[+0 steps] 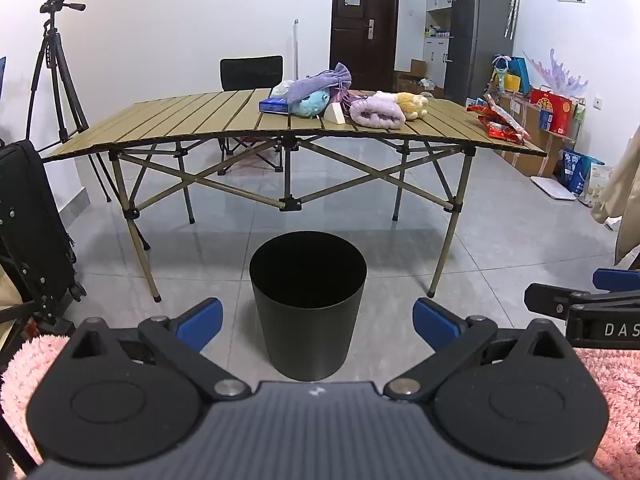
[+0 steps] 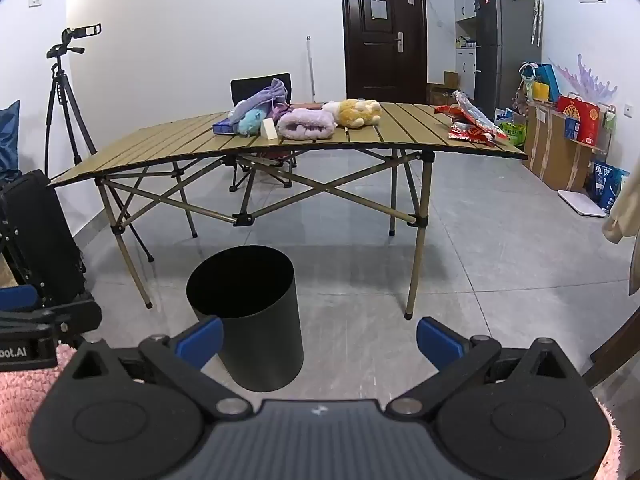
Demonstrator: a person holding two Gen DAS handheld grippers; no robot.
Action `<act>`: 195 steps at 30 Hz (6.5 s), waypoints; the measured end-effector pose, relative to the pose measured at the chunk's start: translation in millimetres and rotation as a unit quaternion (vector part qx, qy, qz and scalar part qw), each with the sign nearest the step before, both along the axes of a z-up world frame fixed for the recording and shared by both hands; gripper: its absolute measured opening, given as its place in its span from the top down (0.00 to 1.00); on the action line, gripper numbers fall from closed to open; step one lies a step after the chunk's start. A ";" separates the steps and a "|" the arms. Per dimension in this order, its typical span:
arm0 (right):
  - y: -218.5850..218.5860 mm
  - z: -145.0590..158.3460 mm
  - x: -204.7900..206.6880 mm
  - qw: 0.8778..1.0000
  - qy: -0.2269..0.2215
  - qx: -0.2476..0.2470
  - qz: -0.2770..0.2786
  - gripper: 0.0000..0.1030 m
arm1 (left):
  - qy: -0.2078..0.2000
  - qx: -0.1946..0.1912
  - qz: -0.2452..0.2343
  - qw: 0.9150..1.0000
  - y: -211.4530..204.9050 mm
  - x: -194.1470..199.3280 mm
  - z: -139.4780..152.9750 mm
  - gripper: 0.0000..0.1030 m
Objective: Collect trash
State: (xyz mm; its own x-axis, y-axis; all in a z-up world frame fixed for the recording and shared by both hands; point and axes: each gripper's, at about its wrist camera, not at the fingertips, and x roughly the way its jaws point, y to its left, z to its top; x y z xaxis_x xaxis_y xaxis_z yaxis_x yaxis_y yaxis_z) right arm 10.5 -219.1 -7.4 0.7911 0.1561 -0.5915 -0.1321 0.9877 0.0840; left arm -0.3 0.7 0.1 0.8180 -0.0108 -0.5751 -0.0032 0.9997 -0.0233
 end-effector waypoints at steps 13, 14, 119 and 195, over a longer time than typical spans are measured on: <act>-4.6 8.6 -2.4 1.000 -0.004 0.004 0.002 0.00 | 0.002 0.005 0.001 1.000 0.7 5.4 4.7 0.00; -5.4 9.1 -1.9 1.000 -0.004 0.004 0.002 0.00 | 0.001 0.006 0.002 1.000 0.4 6.0 5.2 0.00; 30.8 28.3 184.1 0.999 -0.039 0.028 0.018 0.00 | -0.034 -0.049 0.025 0.998 46.6 166.4 26.8 0.00; -6.0 4.3 392.4 0.986 -0.153 0.067 -0.021 0.81 | -0.029 -0.046 0.051 0.997 -12.3 419.0 -1.6 0.00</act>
State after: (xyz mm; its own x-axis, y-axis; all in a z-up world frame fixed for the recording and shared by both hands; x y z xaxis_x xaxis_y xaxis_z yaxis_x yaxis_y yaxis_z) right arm 402.9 -225.1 -3.1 0.9366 0.1791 -0.3013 -0.1298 0.9757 0.1764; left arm 418.6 -11.6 -1.5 0.8496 0.0238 -0.5268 -0.1012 0.9878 -0.1186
